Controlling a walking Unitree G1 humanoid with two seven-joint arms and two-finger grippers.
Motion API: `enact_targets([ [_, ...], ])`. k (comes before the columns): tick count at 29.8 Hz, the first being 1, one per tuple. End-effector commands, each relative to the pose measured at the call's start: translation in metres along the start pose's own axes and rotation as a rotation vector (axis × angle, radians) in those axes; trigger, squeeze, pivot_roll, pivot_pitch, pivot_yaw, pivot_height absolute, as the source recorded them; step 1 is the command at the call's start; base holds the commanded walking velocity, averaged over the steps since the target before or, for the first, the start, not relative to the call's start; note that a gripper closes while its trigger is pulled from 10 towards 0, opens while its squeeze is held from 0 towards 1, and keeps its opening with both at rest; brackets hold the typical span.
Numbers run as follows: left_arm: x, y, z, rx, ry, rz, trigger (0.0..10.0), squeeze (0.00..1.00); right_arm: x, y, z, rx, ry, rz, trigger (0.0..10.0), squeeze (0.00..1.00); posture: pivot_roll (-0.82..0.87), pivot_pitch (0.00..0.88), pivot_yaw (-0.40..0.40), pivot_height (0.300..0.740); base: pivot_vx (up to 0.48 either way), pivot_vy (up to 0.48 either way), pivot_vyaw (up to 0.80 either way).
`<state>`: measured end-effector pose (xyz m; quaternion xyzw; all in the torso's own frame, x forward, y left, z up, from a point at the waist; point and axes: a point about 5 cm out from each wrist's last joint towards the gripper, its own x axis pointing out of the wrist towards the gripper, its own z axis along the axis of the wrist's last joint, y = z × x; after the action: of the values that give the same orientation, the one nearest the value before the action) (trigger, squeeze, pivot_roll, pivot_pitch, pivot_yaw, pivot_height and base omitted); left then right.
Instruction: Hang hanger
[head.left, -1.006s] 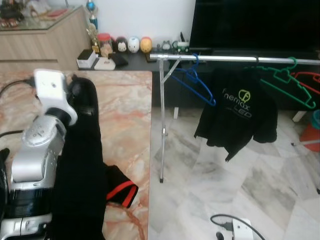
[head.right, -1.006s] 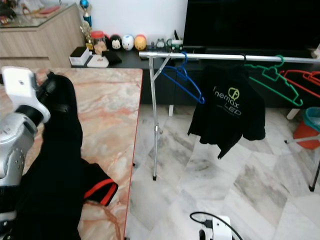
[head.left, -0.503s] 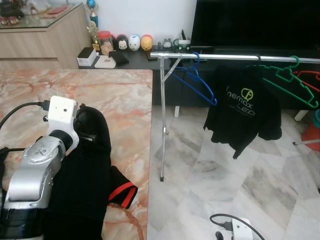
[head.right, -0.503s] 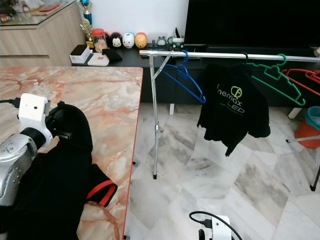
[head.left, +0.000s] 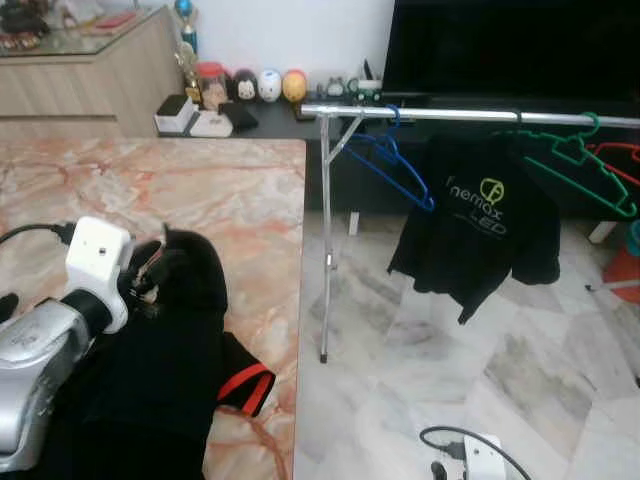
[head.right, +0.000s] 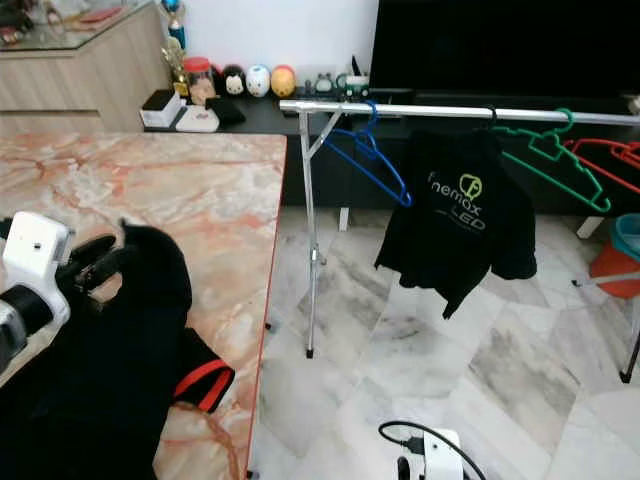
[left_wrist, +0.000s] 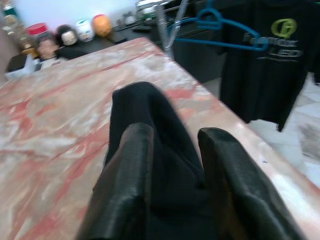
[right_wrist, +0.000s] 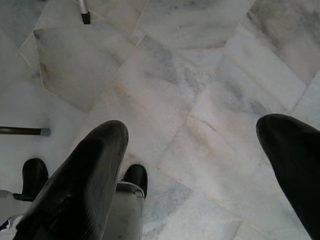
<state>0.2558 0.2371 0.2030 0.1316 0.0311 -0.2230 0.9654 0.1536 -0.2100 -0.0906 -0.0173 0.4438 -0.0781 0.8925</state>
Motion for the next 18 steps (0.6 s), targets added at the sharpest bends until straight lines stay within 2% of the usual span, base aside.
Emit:
enact_targets([
  [1, -0.009, 0.004, 0.006, 0.007, -0.004, -0.021, 10.0, 1.00, 0.000, 0.000, -0.002, -0.006, 0.012, 0.004, 10.0, 0.00, 0.12, 0.000, -0.008, 0.740, 0.000, 0.000, 0.00],
  [6, -0.016, 0.003, 0.003, -0.005, 0.008, -0.032, 10.0, 1.00, 0.000, 0.000, -0.002, -0.008, 0.012, 0.006, 10.0, 0.00, 0.12, 0.000, -0.006, 0.740, 0.000, 0.000, 0.00],
  [9, -0.022, -0.003, -0.001, -0.037, -0.001, -0.032, 10.0, 1.00, 0.000, 0.000, -0.002, -0.009, 0.012, 0.006, 10.0, 0.00, 0.12, 0.000, -0.007, 0.740, 0.000, 0.000, 0.00],
  [10, -0.024, -0.002, 0.000, -0.057, -0.038, 0.016, 10.0, 1.00, 0.000, 0.000, -0.002, -0.009, 0.012, 0.005, 10.0, 0.00, 0.12, 0.000, -0.012, 0.740, 0.000, 0.000, 0.00],
  [11, -0.023, 0.007, 0.010, -0.065, -0.150, 0.175, 10.0, 0.41, 0.000, -0.001, -0.002, -0.013, 0.013, 0.007, 10.0, 0.00, 0.13, 0.000, -0.015, 0.740, 0.000, 0.000, 0.00],
  [12, -0.023, 0.007, 0.010, -0.065, -0.150, 0.175, 10.0, 0.41, 0.000, -0.001, -0.002, -0.013, 0.013, 0.007, 10.0, 0.00, 0.13, 0.000, -0.015, 0.740, 0.000, 0.000, 0.00],
  [13, -0.020, 0.011, 0.017, -0.085, -0.225, 0.269, 10.0, 0.00, 0.000, -0.001, -0.002, -0.016, 0.013, 0.009, 10.0, 0.00, 0.13, 0.000, -0.015, 0.740, 0.000, 0.000, 0.00],
  [15, -0.019, 0.011, 0.021, -0.102, -0.256, 0.295, 10.0, 0.00, 0.000, -0.001, -0.002, -0.015, 0.013, 0.008, 10.0, 0.00, 0.13, 0.000, -0.015, 0.740, 0.000, 0.000, 0.00],
  [17, -0.008, 0.001, 0.022, -0.102, -0.274, 0.289, 10.0, 0.00, 0.000, 0.000, -0.001, -0.018, 0.012, 0.011, 10.0, 0.00, 0.13, 0.000, -0.020, 0.740, 0.000, 0.000, 0.00],
  [18, -0.008, 0.001, 0.022, -0.102, -0.274, 0.289, 10.0, 0.00, 0.000, 0.000, -0.001, -0.018, 0.012, 0.011, 10.0, 0.00, 0.13, 0.000, -0.020, 0.740, 0.000, 0.000, 0.00],
])
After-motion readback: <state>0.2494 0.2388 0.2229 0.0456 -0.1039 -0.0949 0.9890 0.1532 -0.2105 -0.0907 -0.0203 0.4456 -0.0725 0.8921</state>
